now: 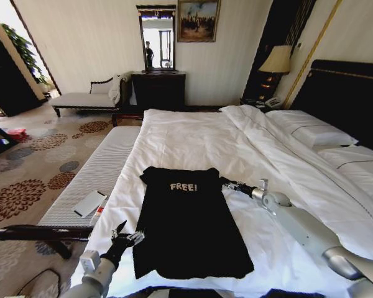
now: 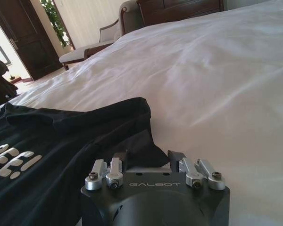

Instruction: Fold the clothes on the bed.

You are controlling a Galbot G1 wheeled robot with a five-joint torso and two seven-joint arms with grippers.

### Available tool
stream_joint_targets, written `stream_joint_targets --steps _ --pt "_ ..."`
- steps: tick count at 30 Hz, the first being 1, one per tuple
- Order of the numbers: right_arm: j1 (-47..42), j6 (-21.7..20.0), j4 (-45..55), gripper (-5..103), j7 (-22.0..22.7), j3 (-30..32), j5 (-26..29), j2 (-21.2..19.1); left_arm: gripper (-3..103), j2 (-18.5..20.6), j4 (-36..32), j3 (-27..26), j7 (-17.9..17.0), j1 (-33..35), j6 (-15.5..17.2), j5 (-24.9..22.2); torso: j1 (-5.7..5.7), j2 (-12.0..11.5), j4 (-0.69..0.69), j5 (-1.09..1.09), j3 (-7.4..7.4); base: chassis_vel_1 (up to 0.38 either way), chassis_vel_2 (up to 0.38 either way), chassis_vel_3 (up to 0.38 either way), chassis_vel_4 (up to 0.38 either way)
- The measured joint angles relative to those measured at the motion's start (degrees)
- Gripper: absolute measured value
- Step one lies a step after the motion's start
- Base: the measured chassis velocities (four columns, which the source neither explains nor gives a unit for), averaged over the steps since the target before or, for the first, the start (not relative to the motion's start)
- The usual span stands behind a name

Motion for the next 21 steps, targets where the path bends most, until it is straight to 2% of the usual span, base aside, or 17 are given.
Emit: stream_joint_targets --steps 3,4,8,10,11,12,13,21 --pt "-0.35 0.00 0.75 39 0.01 -0.08 -0.01 -0.32 100 -0.32 0.23 0.07 0.07 -0.02 -0.18 0.19 0.00 0.00 -0.01 0.00 0.00 0.000 0.000 0.000 0.000" --pt "-0.35 0.00 0.75 39 0.01 -0.08 -0.01 -0.32 100 -0.32 0.23 0.07 0.07 -0.02 -0.18 0.19 0.00 0.00 -0.01 0.00 0.00 0.000 0.000 0.000 0.000" --pt "-0.78 0.06 1.42 18 0.03 -0.07 -0.06 -0.66 100 -0.51 0.38 0.07 0.28 0.18 -0.44 0.56 0.00 0.00 0.00 0.00 0.00 0.000 0.000 0.000 0.000" --pt "-0.88 0.08 1.55 18 0.02 -0.01 -0.06 -0.75 100 -0.54 0.43 0.05 0.32 0.19 -0.51 0.59 0.00 0.00 -0.01 0.00 0.00 0.000 0.000 0.000 0.000" --pt "-1.02 0.10 1.73 13 -0.06 0.09 -0.04 -0.88 100 -0.58 0.46 0.02 0.33 0.20 -0.57 0.60 0.00 0.00 0.00 0.00 0.00 0.000 0.000 0.000 0.000" --pt "-1.02 0.10 1.73 13 -0.06 0.09 -0.04 -0.88 100 -0.58 0.46 0.02 0.33 0.20 -0.57 0.60 0.00 0.00 0.00 0.00 0.00 0.000 0.000 0.000 0.000" --pt "-1.23 0.13 1.88 3 -0.32 0.28 -0.01 -0.98 100 -0.65 0.49 0.01 0.35 0.21 -0.60 0.60 0.00 0.00 0.00 0.00 0.00 0.000 0.000 0.000 0.000" --pt "-2.37 0.28 3.06 0 -0.81 1.31 -0.07 -1.95 100 -0.83 0.39 0.01 0.44 0.34 -0.69 0.64 0.00 0.00 0.00 0.00 0.00 0.000 0.000 0.000 0.000"
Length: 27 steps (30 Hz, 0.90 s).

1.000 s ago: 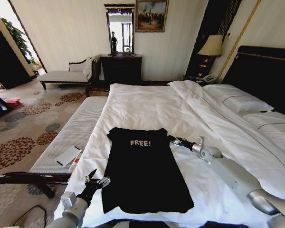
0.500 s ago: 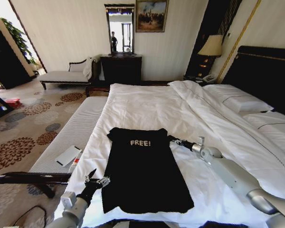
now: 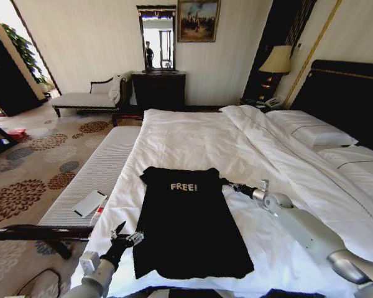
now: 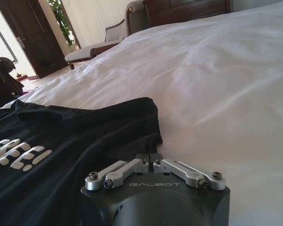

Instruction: Fold the clothes on the bed.

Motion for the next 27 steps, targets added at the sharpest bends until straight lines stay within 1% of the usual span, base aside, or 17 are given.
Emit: stream_joint_targets --steps 3,6,7,10,14,20,27 --pt "-0.59 0.00 1.07 0 0.46 0.61 0.11 -0.54 100 0.12 -0.05 -0.19 0.08 0.08 -0.13 0.00 0.00 0.00 0.00 0.00 0.00 0.000 0.000 0.000 0.000" --pt "-2.39 -0.22 3.91 0 1.61 2.08 0.81 -2.22 100 0.44 -0.13 -1.09 0.64 0.40 -0.39 -0.38 0.00 0.00 0.00 0.00 0.00 0.000 0.000 0.000 0.000" --pt "-2.39 -0.22 3.91 0 1.61 2.08 0.81 -2.22 100 0.44 -0.13 -1.09 0.64 0.40 -0.39 -0.38 0.00 0.00 0.00 0.00 0.00 0.000 0.000 0.000 0.000" --pt "-4.86 -0.68 6.84 0 2.64 4.06 1.56 -4.39 100 0.57 -0.14 -1.59 0.89 0.21 -0.48 -1.26 0.00 0.00 -0.01 -0.01 0.00 0.000 0.000 0.000 0.000" --pt "-5.70 -0.89 7.39 0 3.20 4.84 1.80 -5.82 100 0.44 -0.15 -1.14 0.88 -0.33 -0.49 -1.60 0.00 0.00 -0.02 0.00 0.00 0.000 0.000 0.000 0.000" --pt "-3.98 -1.08 6.39 0 4.06 4.58 2.02 -7.27 100 0.33 -0.39 -0.69 0.85 -0.17 -0.49 -1.35 0.00 0.00 -0.01 -0.01 0.00 0.000 0.000 0.000 0.000" --pt "-0.95 -1.14 6.30 0 4.73 2.43 1.99 -7.49 100 0.21 -0.47 -1.11 0.98 0.15 -0.56 -1.32 0.00 0.00 0.00 0.00 0.00 0.000 0.000 0.000 0.000"
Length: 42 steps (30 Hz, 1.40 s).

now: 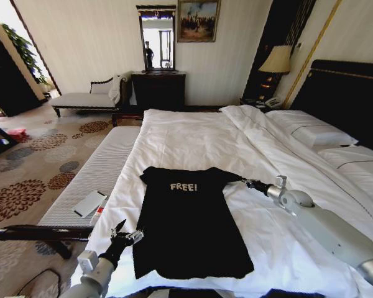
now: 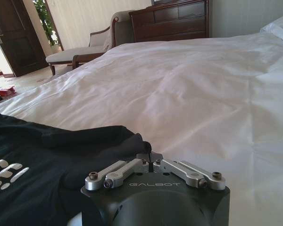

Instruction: Fold the clothes on the bed.

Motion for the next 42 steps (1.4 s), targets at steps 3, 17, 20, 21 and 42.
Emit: stream_joint_targets --steps 3,17,20,21,42 --pt "1.71 -0.53 -0.31 0 0.45 -1.59 -0.18 -0.15 100 -0.28 -0.11 -0.17 0.10 0.22 -0.03 -0.01 0.00 0.00 0.01 0.00 0.00 0.000 0.000 0.000 0.000" --pt "2.24 -1.50 2.33 0 2.16 -2.81 -1.01 0.22 100 -1.02 -0.02 -0.38 0.95 1.01 -0.73 0.70 0.00 0.00 0.00 0.00 0.00 0.000 0.000 0.000 0.000" --pt "1.24 -2.20 5.79 0 3.27 -1.96 -0.53 -0.76 100 -1.04 -0.02 -0.26 0.95 0.89 -0.73 0.62 0.00 0.00 0.00 0.00 0.00 0.000 0.000 0.000 0.000" --pt "0.84 -2.62 6.98 0 3.74 -1.73 -0.30 -1.13 100 -1.08 -0.02 -0.14 0.95 0.87 -0.73 0.63 0.00 0.00 -0.01 -0.01 0.00 0.000 0.000 0.000 0.000" --pt "9.06 -9.46 16.18 0 14.25 -13.44 5.65 4.35 100 -2.10 -0.19 -2.43 1.58 2.48 -0.98 0.17 0.00 0.00 0.00 0.00 0.00 0.000 0.000 0.000 0.000"
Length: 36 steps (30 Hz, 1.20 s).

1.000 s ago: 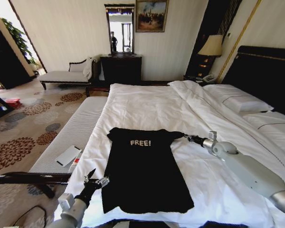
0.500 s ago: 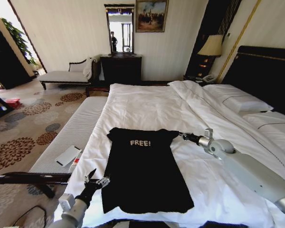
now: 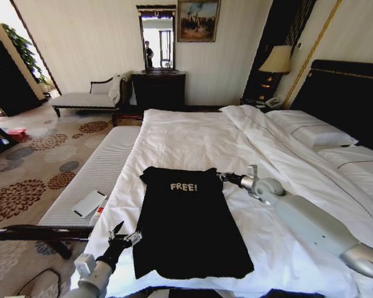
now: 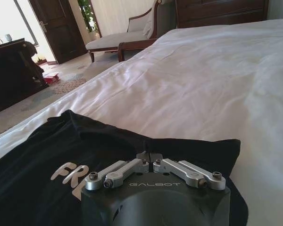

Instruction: Fold the clothes on the bed.

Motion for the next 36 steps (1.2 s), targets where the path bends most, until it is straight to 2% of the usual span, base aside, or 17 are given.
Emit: stream_joint_targets --steps 8,17,18,20,24,27,28,30,33,36 --pt "2.20 -0.30 0.02 0 1.35 -3.96 -0.19 2.74 100 -0.15 0.10 -0.91 0.32 0.27 -0.26 -0.58 0.00 0.00 -0.01 -0.01 0.00 0.000 0.000 0.000 0.000" --pt "1.96 -0.09 -2.64 0 2.04 -6.42 -4.03 5.70 100 -0.32 0.53 -2.62 1.18 1.26 -0.93 -1.22 0.00 0.00 -0.01 0.01 0.00 0.000 0.000 0.000 0.000" --pt "1.80 -0.03 -2.83 5 1.93 -6.44 -4.43 5.92 100 -0.32 0.62 -2.68 1.20 1.27 -1.00 -1.22 0.00 0.00 -0.01 0.01 0.00 0.000 0.000 0.000 0.000" --pt "1.65 0.04 -2.85 5 1.83 -6.45 -4.71 6.04 100 -0.30 0.68 -2.69 1.20 1.20 -1.01 -1.23 0.00 0.00 -0.01 0.01 0.00 0.000 0.000 0.000 0.000" --pt "0.51 0.73 -0.73 27 0.64 -6.38 -6.94 5.77 100 -0.22 0.71 -2.51 1.08 0.56 -0.97 -1.47 0.00 0.00 -0.01 0.00 0.00 0.000 0.000 0.000 0.000" --pt "-0.11 0.85 1.18 32 0.37 -6.06 -7.24 5.35 100 -0.32 0.72 -2.31 1.04 0.44 -0.93 -1.48 0.00 0.00 -0.01 0.00 0.00 0.000 0.000 0.000 0.000" --pt "-0.86 0.98 3.26 43 0.23 -5.52 -7.65 4.73 100 -0.43 0.76 -2.16 1.01 0.39 -0.92 -1.42 0.00 0.00 0.00 0.00 0.00 0.000 0.000 0.000 0.000" --pt "-1.13 1.06 3.84 43 0.17 -5.30 -7.92 4.49 100 -0.47 0.77 -2.13 1.00 0.39 -0.92 -1.38 0.00 0.00 0.00 0.00 0.00 0.000 0.000 0.000 0.000" --pt "-2.74 1.78 5.93 59 -0.39 -3.78 -9.64 2.99 100 -0.63 0.60 -2.11 0.99 0.51 -0.91 -1.27 0.00 0.00 -0.01 0.00 0.00 0.000 0.000 0.000 0.000" --pt "-3.36 2.29 5.91 65 -0.61 -2.65 -10.74 2.67 100 -0.66 0.49 -2.16 0.98 0.62 -0.91 -1.23 0.00 0.00 -0.01 0.01 0.00 0.000 0.000 0.000 0.000"
